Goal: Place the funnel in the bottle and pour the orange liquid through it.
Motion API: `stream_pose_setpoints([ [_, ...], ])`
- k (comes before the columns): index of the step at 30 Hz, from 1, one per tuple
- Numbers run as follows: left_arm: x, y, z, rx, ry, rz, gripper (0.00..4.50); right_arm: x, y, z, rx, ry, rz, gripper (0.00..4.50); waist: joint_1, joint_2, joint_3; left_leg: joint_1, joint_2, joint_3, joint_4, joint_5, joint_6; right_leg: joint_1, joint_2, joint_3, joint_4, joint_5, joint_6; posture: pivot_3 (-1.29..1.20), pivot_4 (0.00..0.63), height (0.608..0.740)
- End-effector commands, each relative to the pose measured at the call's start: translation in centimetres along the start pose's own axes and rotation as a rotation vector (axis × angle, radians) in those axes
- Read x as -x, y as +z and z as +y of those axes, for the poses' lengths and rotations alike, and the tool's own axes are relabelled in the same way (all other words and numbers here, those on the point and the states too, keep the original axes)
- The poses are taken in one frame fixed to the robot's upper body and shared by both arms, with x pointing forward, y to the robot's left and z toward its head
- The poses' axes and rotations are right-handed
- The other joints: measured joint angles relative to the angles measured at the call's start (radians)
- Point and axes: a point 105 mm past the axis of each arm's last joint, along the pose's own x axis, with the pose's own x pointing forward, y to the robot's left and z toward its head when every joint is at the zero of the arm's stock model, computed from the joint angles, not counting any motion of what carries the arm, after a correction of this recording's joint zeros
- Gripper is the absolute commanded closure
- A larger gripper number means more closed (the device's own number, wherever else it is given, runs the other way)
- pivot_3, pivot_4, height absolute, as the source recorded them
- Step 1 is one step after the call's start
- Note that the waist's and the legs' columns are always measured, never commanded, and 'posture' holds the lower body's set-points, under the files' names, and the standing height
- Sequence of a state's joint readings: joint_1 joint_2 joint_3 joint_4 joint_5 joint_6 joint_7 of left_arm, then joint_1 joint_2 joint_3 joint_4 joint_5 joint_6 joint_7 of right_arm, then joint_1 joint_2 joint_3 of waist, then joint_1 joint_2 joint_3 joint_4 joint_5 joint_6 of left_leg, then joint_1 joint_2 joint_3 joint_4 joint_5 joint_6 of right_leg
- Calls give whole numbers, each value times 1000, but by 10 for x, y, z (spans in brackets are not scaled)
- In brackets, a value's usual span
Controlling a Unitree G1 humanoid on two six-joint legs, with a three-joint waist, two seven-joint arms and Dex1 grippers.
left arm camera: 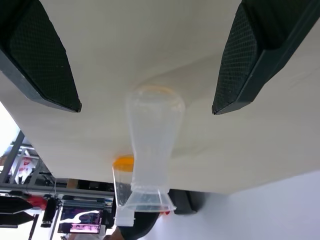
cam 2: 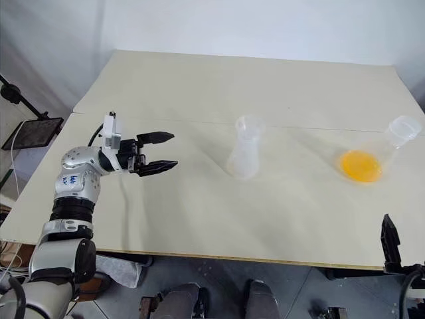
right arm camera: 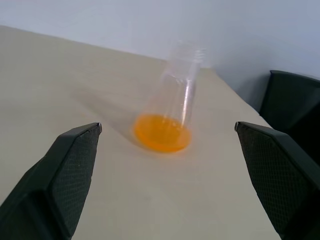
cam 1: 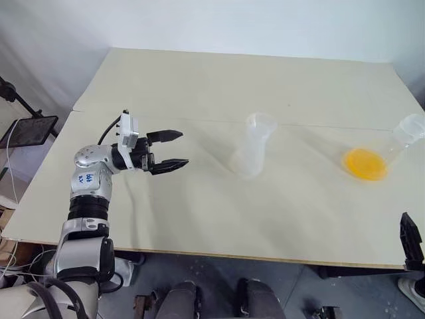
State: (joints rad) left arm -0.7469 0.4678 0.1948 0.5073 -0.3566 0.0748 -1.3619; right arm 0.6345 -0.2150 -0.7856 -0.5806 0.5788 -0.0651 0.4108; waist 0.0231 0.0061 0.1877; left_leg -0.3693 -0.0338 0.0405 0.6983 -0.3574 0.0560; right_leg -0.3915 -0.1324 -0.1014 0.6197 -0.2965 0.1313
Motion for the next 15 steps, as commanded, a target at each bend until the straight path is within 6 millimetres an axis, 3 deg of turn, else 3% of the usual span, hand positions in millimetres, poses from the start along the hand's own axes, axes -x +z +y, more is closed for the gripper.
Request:
stream_pose_setpoints([
  [1,5,11,-13,-5,12,-44,47,-2,4,-17,-4,-60,-22,0,-3,2,-1,1,0,0,-1,0,0,0,0,1,0,0,0,0,150,740],
  [4,3,15,-19,8,15,-64,47,-28,6,-15,-62,-22,-38,0,-13,2,-1,1,0,0,-1,0,0,0,0,2,0,0,0,0,150,740],
  [7,0,18,-25,24,19,-82,47,-73,-3,-20,-101,18,-4,0,-21,2,-2,1,1,0,1,0,0,1,0,2,0,0,-1,0,150,740],
  [11,-4,19,-33,36,16,-87,47,-120,3,-26,-164,6,7,0,-19,5,-3,1,2,-1,-1,1,-1,0,-1,0,1,-2,-3,0,150,740],
  [15,-4,21,-35,35,24,-85,47,-153,5,-24,-226,11,28,0,-12,5,-3,-1,2,-2,0,1,-2,0,0,-2,1,-2,-4,0,150,740],
])
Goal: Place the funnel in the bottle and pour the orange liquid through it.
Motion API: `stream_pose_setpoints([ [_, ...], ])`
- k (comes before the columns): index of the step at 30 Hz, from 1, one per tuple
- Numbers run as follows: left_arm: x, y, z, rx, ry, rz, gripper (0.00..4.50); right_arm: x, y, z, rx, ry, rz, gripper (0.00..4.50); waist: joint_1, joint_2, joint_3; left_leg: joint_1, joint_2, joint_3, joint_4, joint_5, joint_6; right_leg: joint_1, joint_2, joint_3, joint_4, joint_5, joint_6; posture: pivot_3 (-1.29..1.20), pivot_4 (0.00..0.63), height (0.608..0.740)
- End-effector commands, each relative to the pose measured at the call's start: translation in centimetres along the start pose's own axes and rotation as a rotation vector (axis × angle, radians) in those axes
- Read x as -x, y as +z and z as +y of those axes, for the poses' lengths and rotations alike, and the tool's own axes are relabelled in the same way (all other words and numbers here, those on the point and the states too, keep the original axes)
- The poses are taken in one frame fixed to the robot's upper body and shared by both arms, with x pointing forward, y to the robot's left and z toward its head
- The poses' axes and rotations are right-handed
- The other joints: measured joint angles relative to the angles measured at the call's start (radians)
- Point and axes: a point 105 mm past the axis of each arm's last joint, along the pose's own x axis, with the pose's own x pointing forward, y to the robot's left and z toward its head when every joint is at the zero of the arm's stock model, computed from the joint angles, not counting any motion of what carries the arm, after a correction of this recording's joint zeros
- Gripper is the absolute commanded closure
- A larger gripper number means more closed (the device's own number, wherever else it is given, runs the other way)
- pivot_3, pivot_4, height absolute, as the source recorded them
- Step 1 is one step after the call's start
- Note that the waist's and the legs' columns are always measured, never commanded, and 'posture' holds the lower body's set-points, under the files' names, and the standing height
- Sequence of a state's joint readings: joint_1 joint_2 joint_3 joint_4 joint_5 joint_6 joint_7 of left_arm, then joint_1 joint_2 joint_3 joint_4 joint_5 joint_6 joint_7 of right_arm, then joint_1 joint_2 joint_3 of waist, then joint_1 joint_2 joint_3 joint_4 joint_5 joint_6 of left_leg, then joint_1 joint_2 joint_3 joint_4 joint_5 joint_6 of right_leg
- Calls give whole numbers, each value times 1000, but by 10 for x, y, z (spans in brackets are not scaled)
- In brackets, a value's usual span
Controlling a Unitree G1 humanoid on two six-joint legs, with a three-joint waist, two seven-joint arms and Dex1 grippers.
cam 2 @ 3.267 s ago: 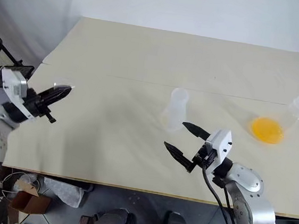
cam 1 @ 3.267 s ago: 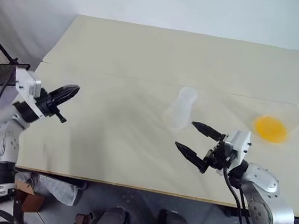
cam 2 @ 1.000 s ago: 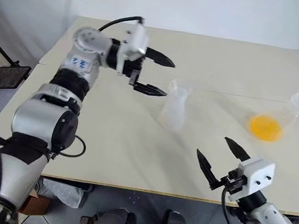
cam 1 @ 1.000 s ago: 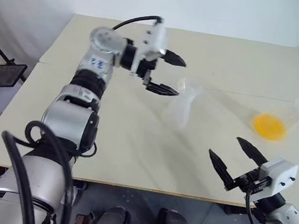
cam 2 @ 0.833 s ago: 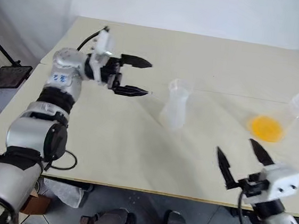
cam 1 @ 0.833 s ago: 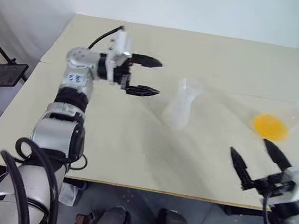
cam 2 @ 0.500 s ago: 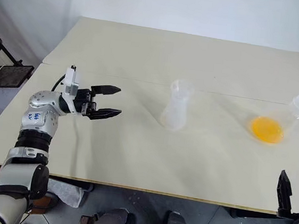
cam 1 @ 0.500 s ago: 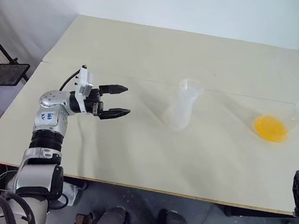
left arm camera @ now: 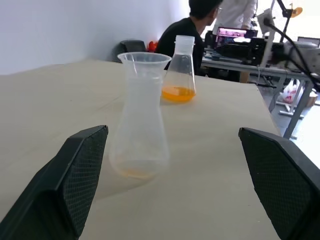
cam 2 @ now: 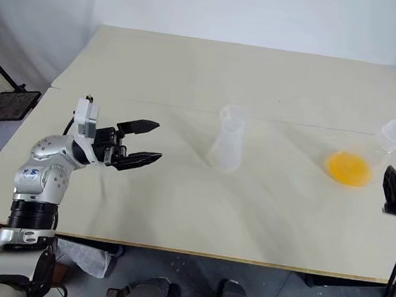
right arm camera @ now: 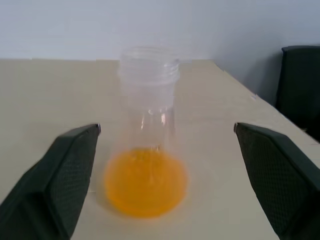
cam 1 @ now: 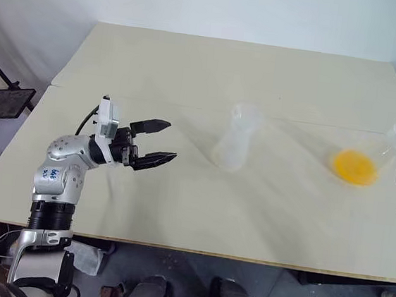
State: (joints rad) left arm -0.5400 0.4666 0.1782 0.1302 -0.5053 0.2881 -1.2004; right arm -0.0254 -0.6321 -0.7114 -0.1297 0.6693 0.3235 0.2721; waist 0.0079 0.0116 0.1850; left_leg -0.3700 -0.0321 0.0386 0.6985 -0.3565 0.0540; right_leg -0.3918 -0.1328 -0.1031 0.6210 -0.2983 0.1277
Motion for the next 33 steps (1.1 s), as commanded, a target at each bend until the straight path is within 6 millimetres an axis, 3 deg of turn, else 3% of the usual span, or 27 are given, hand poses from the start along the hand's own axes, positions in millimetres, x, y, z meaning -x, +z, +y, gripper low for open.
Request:
stream_pose_setpoints([
  [1,-2,14,-5,-46,-12,-24,47,-18,5,2,3,26,15,0,5,0,0,0,0,0,0,0,0,0,0,0,0,0,0,0,150,740],
  [7,2,19,-7,-60,6,-19,47,-48,1,7,-32,61,40,0,7,0,0,0,0,2,1,0,0,0,0,0,0,0,0,0,150,740],
  [19,1,22,-12,-81,21,-18,47,-87,-1,3,-33,46,20,0,7,0,0,0,0,2,1,0,0,0,0,-1,-1,0,0,0,150,740],
  [24,-1,22,-12,-82,23,-22,47,-95,4,-4,-33,9,-16,0,4,1,0,-1,0,2,0,0,0,0,0,-2,-1,0,0,0,150,740],
  [27,-1,22,-13,-79,25,-25,0,-95,9,-5,-32,13,-39,604,3,1,0,-1,0,2,0,0,0,0,0,-2,-1,0,0,0,150,740],
  [33,0,21,-13,-74,28,-24,0,-92,15,-5,-48,29,-72,604,3,1,0,-1,0,2,0,0,0,0,0,-2,-2,0,0,0,150,740],
])
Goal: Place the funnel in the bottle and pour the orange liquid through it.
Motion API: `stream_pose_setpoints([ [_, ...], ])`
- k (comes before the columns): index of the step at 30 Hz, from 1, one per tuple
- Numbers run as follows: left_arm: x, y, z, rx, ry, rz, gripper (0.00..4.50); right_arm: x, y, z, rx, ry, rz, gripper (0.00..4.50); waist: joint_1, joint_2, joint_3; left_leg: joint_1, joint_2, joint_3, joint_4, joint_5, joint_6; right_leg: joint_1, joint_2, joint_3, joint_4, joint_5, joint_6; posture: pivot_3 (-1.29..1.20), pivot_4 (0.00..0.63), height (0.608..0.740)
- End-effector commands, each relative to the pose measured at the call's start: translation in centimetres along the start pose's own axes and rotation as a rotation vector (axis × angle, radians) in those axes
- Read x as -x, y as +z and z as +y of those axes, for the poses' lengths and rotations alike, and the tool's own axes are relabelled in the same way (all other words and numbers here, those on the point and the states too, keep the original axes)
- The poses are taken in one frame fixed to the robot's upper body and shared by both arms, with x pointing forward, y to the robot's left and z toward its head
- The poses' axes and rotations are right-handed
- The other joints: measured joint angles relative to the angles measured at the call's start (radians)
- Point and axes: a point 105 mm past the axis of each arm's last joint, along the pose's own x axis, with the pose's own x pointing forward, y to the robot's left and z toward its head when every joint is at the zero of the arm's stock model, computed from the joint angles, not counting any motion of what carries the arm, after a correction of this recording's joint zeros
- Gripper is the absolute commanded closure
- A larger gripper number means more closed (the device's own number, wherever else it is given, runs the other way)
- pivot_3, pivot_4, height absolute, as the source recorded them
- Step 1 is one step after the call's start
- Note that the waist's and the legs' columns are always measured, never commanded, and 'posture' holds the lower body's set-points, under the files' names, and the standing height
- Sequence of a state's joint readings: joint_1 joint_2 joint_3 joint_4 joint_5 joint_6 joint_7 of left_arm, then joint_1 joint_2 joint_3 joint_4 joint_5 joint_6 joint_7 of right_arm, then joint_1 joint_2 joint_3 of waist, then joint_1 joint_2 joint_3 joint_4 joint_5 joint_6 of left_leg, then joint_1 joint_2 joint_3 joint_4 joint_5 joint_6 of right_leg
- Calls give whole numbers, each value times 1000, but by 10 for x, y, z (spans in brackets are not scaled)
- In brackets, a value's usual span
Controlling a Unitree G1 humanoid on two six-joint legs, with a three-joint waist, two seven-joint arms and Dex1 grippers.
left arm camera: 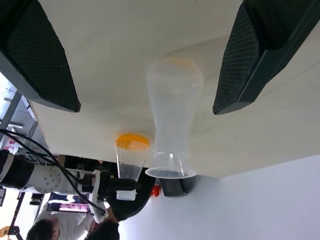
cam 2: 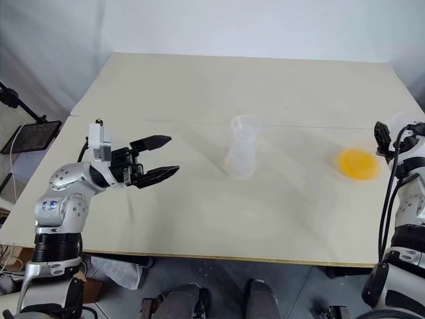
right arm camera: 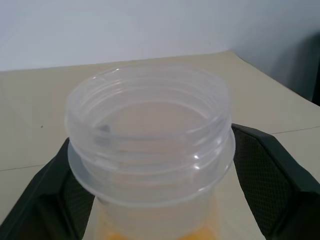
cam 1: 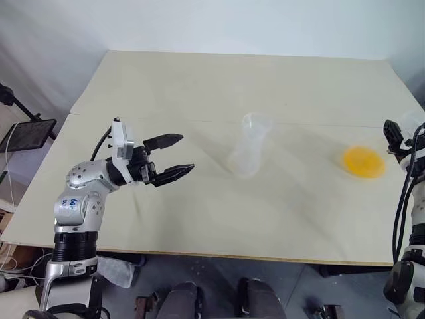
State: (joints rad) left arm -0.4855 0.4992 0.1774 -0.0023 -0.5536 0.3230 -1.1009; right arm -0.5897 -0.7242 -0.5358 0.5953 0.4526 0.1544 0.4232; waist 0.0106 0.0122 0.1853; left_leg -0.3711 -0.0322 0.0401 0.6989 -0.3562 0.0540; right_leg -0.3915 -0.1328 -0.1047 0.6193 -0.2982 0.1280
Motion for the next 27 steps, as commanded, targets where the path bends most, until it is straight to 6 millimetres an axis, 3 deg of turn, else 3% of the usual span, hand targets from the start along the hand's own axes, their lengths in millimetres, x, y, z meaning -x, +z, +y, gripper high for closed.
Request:
stream_pose_setpoints([
  [1,-2,10,-6,-37,-21,-25,0,4,30,-6,13,0,-97,604,1,0,0,0,0,0,0,0,0,0,0,0,0,0,0,0,150,740],
  [10,-3,9,-5,-35,-30,-26,0,5,31,-4,16,5,-107,604,-3,1,0,0,0,0,0,0,0,0,0,0,0,0,0,0,150,740],
  [13,-3,9,-4,-39,-28,-25,0,5,31,-6,19,-2,-107,1176,-5,1,0,0,0,0,0,0,0,0,0,0,0,0,0,0,150,740],
  [16,-3,9,-2,-44,-24,-26,0,6,28,-1,1,16,-104,2030,-8,1,1,0,0,0,0,0,0,0,0,0,-1,0,0,0,150,740],
  [18,-3,9,-2,-46,-22,-27,0,7,28,4,11,34,-101,2040,-10,1,1,0,0,0,-1,0,0,0,0,0,-1,0,0,0,150,740],
  [22,-3,10,-1,-50,-19,-27,0,7,38,19,14,94,-137,2040,-12,3,2,0,0,0,-1,0,0,0,0,0,-1,0,0,0,150,740],
  [27,-3,10,-1,-59,-12,-27,0,9,57,70,137,254,-173,2040,-12,5,3,0,1,0,-1,0,-1,0,0,0,-1,0,0,0,150,740],
])
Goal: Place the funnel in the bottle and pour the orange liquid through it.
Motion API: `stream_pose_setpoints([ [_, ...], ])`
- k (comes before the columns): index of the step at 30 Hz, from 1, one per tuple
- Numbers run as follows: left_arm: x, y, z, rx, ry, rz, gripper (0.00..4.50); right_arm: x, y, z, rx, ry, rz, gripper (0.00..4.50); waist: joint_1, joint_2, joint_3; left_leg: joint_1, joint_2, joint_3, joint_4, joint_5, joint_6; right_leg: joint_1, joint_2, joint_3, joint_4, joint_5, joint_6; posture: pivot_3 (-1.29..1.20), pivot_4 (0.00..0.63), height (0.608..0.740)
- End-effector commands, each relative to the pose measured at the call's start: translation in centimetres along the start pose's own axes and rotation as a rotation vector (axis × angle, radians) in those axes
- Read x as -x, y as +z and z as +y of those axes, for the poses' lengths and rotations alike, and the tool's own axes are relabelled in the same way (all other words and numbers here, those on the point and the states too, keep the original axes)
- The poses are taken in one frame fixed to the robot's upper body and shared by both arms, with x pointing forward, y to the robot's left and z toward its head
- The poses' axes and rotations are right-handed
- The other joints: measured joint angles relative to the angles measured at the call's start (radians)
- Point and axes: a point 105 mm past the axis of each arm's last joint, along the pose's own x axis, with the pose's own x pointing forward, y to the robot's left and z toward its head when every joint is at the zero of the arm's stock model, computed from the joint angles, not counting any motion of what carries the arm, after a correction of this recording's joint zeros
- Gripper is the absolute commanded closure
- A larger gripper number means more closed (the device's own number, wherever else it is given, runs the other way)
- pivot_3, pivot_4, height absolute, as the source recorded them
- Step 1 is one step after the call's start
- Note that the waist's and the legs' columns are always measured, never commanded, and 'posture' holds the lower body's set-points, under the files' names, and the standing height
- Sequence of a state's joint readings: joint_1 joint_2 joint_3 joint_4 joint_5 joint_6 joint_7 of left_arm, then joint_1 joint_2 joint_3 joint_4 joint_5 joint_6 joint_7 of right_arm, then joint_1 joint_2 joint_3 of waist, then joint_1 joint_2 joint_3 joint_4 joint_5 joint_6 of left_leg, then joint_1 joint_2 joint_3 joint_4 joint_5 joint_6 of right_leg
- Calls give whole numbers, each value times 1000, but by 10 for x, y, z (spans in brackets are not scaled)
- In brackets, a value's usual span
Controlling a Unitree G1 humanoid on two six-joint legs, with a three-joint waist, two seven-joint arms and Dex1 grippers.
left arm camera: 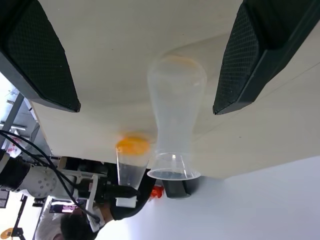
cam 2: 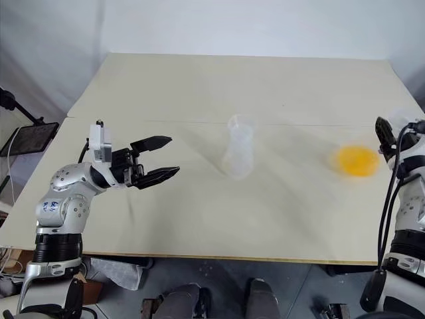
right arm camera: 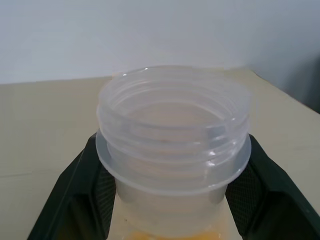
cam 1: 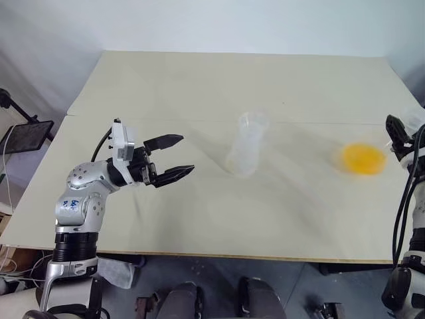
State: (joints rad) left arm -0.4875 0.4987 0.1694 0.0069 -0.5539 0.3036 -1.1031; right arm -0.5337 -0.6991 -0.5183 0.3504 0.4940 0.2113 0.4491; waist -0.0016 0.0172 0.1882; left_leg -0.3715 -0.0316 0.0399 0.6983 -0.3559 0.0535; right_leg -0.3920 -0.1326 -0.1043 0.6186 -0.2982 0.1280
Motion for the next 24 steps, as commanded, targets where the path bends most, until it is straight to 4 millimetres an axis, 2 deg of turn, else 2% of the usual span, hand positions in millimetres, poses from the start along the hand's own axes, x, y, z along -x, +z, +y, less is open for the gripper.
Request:
stream_pose_setpoints([
  [1,-1,11,0,-51,-6,-23,0,-5,33,46,110,155,-80,2040,0,0,0,0,0,0,0,0,0,0,0,0,0,0,0,0,150,740],
  [4,0,10,-1,-52,1,-21,0,-10,32,84,235,231,-17,2040,0,0,0,0,0,0,0,0,0,0,0,0,0,0,0,0,150,740],
  [7,1,9,-1,-50,6,-20,0,-11,30,106,396,209,30,2040,1,0,0,0,0,0,0,0,0,-1,0,0,0,0,0,0,150,740],
  [10,0,8,-2,-48,9,-21,0,-9,31,136,435,270,29,2040,8,0,0,-1,0,-2,0,0,0,-1,-1,0,0,0,0,0,150,740],
  [12,0,8,-3,-46,12,-23,0,-8,33,149,485,289,11,2040,9,0,0,-1,-1,-2,0,0,0,-1,-1,0,0,0,0,0,150,740],
  [15,-1,7,-3,-45,13,-27,0,-9,35,161,555,291,-18,2040,9,0,0,-1,-1,-2,0,0,0,-1,-1,-1,-1,0,0,0,150,740],
  [22,-3,8,-1,-50,17,-37,0,-11,37,172,670,282,-56,2040,4,0,0,-1,-1,-1,0,0,0,-1,0,-3,-1,0,0,0,150,740],
  [24,-4,7,-1,-51,16,-37,0,-12,37,176,758,278,-73,2040,2,0,0,-1,-1,-1,-1,0,0,-1,0,-3,-1,0,0,0,150,740],
])
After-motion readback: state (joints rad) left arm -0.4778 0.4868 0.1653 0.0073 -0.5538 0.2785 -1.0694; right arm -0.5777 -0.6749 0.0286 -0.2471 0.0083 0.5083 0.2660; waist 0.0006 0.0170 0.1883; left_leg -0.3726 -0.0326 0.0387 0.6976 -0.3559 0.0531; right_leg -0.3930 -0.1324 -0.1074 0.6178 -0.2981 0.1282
